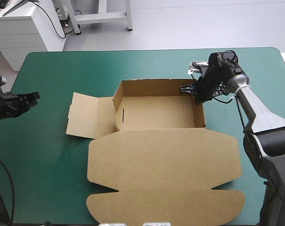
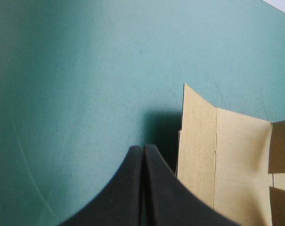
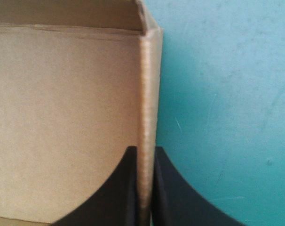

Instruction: Fold the box

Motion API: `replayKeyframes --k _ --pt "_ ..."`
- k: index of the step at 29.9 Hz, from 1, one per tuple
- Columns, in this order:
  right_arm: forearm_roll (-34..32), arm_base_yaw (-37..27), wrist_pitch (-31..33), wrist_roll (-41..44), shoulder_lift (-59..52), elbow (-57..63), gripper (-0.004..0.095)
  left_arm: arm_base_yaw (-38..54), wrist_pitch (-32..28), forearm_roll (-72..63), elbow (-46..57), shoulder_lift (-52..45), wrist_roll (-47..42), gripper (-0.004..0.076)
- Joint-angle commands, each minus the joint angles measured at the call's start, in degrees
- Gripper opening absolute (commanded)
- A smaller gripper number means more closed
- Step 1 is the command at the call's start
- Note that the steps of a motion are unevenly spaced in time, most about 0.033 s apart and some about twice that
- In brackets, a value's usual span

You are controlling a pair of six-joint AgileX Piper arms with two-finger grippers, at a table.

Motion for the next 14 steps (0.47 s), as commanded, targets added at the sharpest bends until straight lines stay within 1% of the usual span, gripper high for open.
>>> replayKeyframes --k 1,3,5,7,10,13,14 --pt "-1.5 -0.2 -2.1 0.34 -2.75 -1.91 0.0 0.12 -1.62 -3.57 -1.47 -2.02 -0.4 -0.001" --pt "-1.5 -0.2 -2.64 0.34 -2.75 -2.33 0.0042 0.12 -1.62 -3.57 -1.47 -2.02 -0.4 -0.001" --pt "-1.37 -0.2 -2.92 0.34 -2.75 -3.16 0.0122 0.12 -1.71 -3.57 -1.47 -2.02 -0.4 -0.001" --pt "-1.26 -0.2 -2.51 0.34 -2.75 -4.5 0.0252 0.12 -1.71 -3.57 -1.47 -2.02 -0.4 -0.001" --pt "-1.26 -0.2 -0.69 0.34 -2.75 -6.92 0.048 0.12 -1.71 -3.57 -1.47 -2.02 -0.4 -0.001" --pt "-1.61 -0.3 0.29 0.34 -2.75 -9.67 0.0734 0.12 -1.71 -3.57 -1.47 -2.02 -0.4 -0.001" --pt "-1.37 -0.3 0.29 0.34 -2.88 -10.5 0.0791 0.12 -1.71 -3.57 -1.47 -2.02 -0.4 -0.001"
